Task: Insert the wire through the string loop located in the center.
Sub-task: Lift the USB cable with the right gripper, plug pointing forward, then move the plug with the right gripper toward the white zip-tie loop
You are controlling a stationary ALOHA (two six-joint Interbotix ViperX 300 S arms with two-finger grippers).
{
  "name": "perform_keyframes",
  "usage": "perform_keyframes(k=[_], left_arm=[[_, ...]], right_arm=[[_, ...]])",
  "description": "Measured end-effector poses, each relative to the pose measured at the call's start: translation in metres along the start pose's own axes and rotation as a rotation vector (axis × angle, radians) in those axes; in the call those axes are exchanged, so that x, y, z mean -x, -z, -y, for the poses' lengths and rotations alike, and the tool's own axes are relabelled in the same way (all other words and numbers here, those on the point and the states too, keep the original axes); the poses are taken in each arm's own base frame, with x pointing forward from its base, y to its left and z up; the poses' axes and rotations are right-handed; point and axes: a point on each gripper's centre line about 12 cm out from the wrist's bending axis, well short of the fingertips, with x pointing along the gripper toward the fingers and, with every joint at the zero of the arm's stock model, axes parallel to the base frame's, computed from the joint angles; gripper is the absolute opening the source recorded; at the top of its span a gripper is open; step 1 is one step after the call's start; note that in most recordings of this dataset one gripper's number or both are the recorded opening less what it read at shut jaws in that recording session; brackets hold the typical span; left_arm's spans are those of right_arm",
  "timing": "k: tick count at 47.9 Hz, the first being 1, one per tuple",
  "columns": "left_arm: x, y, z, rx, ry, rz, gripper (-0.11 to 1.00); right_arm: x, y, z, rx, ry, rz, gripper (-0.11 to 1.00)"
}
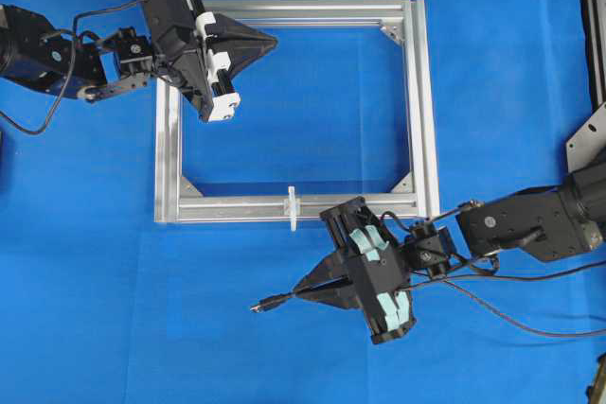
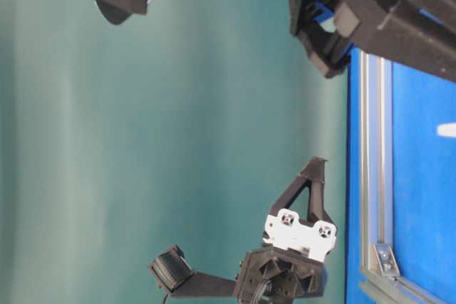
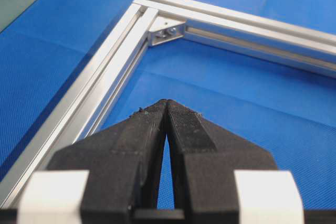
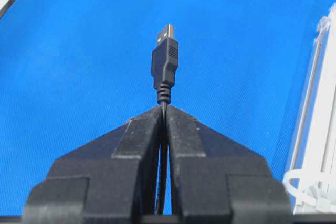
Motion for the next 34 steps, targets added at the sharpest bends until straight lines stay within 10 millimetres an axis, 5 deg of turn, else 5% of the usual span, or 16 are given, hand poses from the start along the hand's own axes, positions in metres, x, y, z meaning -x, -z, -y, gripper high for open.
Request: perform_keyframes(k=[21,34], left_arm=[[0.000,-0.001,-0.001,0.000,-0.001,0.003,0.00],[0.000,-0.001,0.000,0.000,0.000,0.002,0.00]], right_arm=[[0.001,0.001,0.000,0.001,0.000,-0.003,-0.01],[0.028,0.018,-0.001,-0.003,0.000,-0.031,-0.01]])
